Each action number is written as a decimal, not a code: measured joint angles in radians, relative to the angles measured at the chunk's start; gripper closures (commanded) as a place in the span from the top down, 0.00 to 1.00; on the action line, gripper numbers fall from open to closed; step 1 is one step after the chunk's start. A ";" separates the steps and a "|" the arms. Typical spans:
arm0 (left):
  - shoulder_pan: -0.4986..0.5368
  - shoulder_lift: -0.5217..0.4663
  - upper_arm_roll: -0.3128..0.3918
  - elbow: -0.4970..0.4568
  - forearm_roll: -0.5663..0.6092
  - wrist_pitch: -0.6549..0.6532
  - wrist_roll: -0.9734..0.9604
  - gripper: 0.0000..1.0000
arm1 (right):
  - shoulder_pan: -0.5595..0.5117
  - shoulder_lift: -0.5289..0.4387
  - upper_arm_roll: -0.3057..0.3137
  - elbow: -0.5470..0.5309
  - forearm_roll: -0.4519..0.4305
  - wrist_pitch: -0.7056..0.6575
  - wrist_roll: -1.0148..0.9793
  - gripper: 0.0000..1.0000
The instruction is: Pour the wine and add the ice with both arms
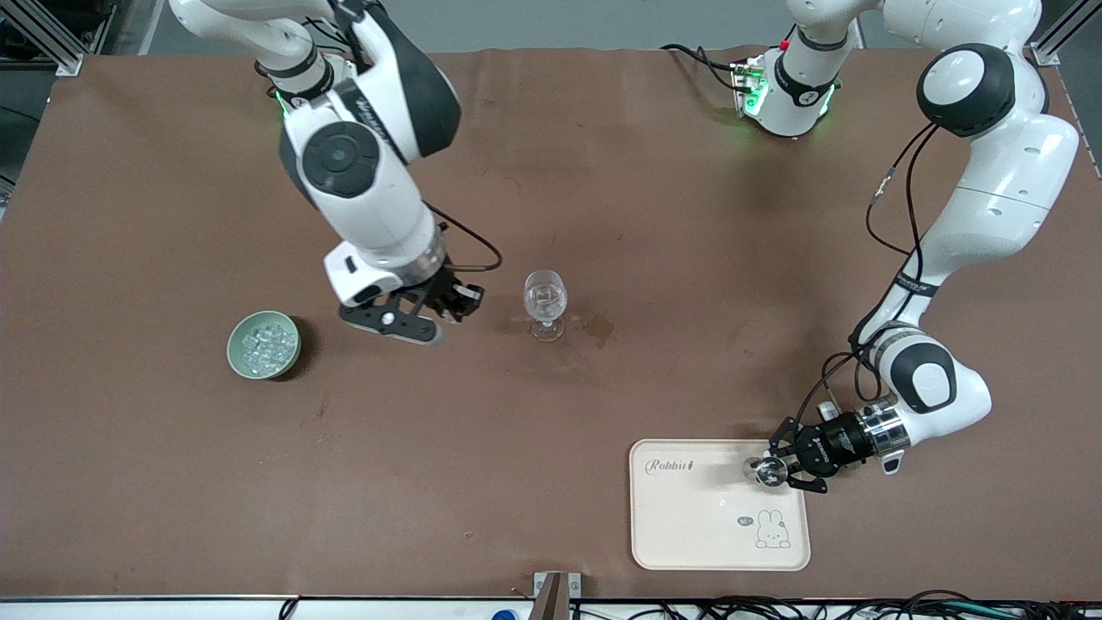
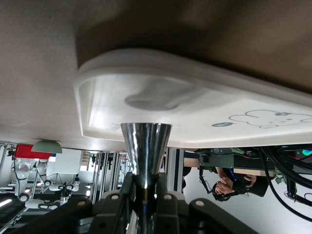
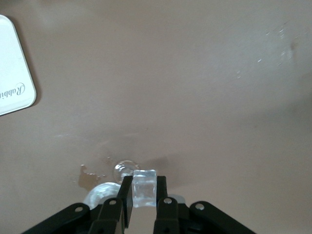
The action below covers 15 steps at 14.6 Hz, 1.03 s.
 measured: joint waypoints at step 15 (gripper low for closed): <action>-0.005 0.016 0.014 0.005 -0.085 0.000 0.142 1.00 | 0.157 0.095 -0.001 0.008 -0.003 0.064 0.165 0.05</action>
